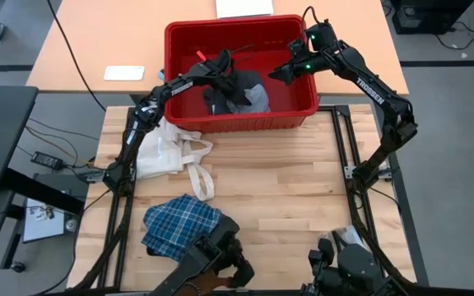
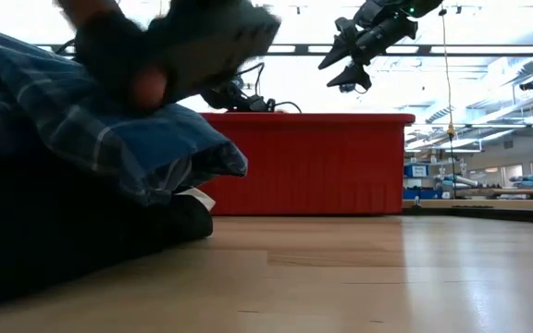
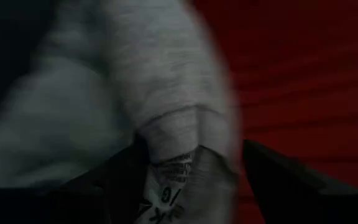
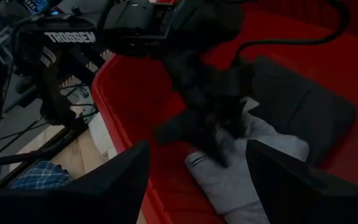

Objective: Fold laundry
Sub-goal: Remove the gray shirt from the red bin

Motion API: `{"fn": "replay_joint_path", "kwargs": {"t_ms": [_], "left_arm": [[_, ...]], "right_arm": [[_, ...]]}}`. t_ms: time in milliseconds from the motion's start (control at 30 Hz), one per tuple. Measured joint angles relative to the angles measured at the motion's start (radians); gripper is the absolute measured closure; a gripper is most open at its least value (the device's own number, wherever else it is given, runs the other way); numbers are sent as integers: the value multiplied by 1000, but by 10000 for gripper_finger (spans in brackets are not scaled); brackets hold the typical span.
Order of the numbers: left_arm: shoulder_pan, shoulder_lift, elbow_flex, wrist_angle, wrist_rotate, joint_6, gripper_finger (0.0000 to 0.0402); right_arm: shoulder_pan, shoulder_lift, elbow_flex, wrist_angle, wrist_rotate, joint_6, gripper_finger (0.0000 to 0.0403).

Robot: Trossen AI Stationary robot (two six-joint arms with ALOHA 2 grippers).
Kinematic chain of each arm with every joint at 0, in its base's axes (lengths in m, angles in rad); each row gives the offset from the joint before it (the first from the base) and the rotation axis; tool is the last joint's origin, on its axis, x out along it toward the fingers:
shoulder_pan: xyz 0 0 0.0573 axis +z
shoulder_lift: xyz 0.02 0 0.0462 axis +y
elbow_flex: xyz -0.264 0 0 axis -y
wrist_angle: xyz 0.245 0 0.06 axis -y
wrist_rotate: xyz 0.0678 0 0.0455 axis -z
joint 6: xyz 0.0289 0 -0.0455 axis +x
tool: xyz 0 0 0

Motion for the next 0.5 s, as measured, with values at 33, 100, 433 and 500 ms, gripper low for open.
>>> {"fn": "replay_joint_path", "kwargs": {"t_ms": [33, 100, 433, 500], "left_arm": [[0, 1, 0, -4, -81, 7, 147], [-5, 3, 0, -6, -191, 40, 156], [-48, -64, -2, 8, -229, 274, 179], [-46, -91, -2, 16, -266, 313, 181]], "right_arm": [[0, 0, 0, 0, -2, 0, 131], [0, 0, 0, 0, -10, 3, 131], [0, 0, 0, -1, -12, 8, 131], [0, 0, 0, -1, -11, 8, 131]]}}
